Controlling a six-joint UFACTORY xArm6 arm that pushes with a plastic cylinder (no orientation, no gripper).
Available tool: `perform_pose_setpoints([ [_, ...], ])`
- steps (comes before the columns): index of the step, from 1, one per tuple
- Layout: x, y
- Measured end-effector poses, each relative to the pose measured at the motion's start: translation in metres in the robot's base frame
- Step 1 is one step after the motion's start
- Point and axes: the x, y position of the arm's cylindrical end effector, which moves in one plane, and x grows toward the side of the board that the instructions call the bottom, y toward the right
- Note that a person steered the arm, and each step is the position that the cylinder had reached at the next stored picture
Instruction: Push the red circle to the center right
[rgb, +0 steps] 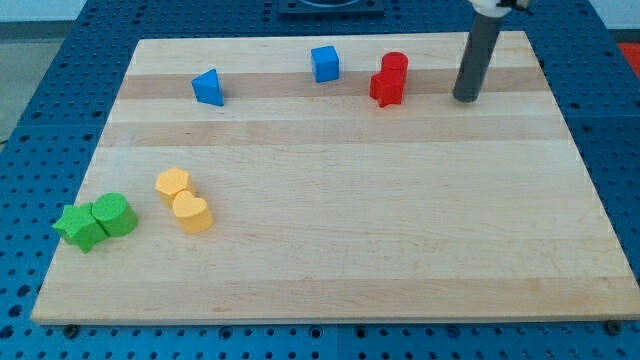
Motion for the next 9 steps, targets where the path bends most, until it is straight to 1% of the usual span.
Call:
perform_pose_setpoints([
  [1, -0.076, -0.014],
  [2, -0.094, -0.067],
  [3, -0.029, -0.101],
  [4, 0.036, -0.092],
  [5, 0.062, -0.087],
  [6, 0.011, -0.079],
  [7, 0.009, -0.147],
  [8, 0.055, -0.141],
  [9, 0.079, -0.06],
])
